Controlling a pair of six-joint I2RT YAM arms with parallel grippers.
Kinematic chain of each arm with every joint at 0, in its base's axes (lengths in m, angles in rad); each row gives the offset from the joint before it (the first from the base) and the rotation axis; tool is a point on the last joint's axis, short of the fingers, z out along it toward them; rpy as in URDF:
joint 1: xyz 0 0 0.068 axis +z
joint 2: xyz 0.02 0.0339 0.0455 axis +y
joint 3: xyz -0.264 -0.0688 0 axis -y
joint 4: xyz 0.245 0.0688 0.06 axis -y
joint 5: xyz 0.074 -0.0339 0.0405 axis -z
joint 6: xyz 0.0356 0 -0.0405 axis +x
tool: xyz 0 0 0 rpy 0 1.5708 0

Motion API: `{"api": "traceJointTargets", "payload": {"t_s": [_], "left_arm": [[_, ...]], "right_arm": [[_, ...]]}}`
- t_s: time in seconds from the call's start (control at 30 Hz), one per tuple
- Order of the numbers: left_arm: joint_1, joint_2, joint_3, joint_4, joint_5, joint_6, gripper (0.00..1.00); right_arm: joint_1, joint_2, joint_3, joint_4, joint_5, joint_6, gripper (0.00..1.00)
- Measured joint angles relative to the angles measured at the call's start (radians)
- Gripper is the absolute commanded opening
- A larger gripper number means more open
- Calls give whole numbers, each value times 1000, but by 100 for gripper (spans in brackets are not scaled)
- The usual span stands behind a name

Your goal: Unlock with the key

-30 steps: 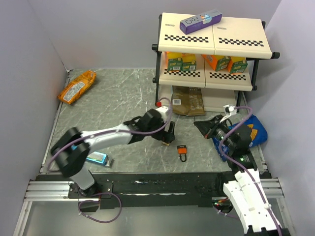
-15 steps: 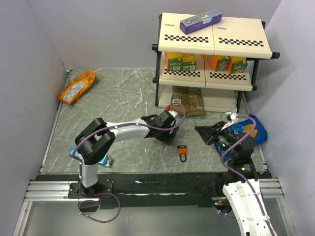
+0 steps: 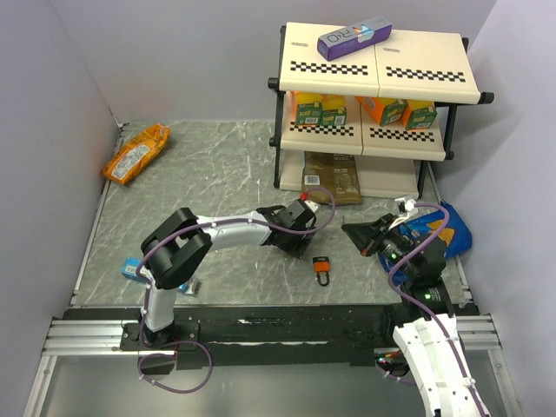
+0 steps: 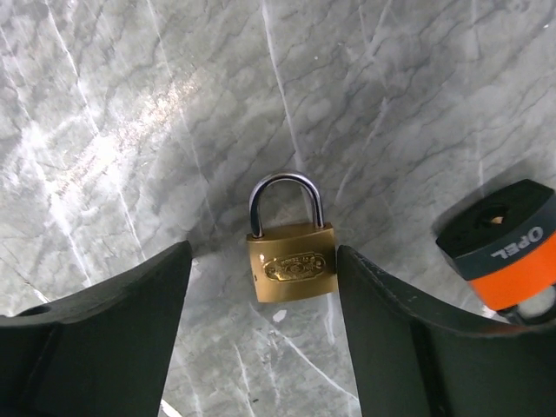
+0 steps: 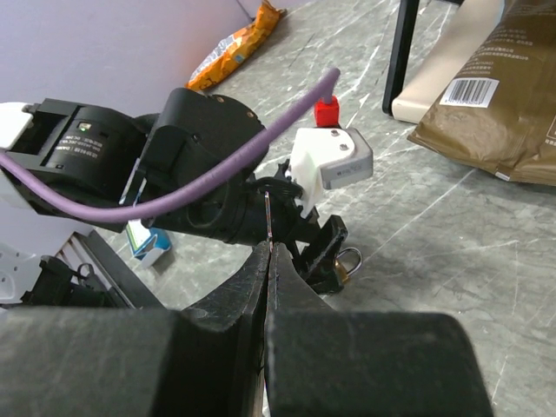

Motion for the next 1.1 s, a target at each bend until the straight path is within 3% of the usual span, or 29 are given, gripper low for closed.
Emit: {"api": "traceJointTargets", "payload": {"t_s": [0.67,0.93,1.1], "left_arm": [[-62,63,93,-71,-92,-8,51],[-64,62,86,-58,-71,-19,5],[-57,62,97,-59,-37,-8,1]], "right_arm": [[-2,14,-13,14,-10,6,0],[-2,16,-13,15,-13,6,0],[-2,17,-13,3,-8,-10,0]]}}
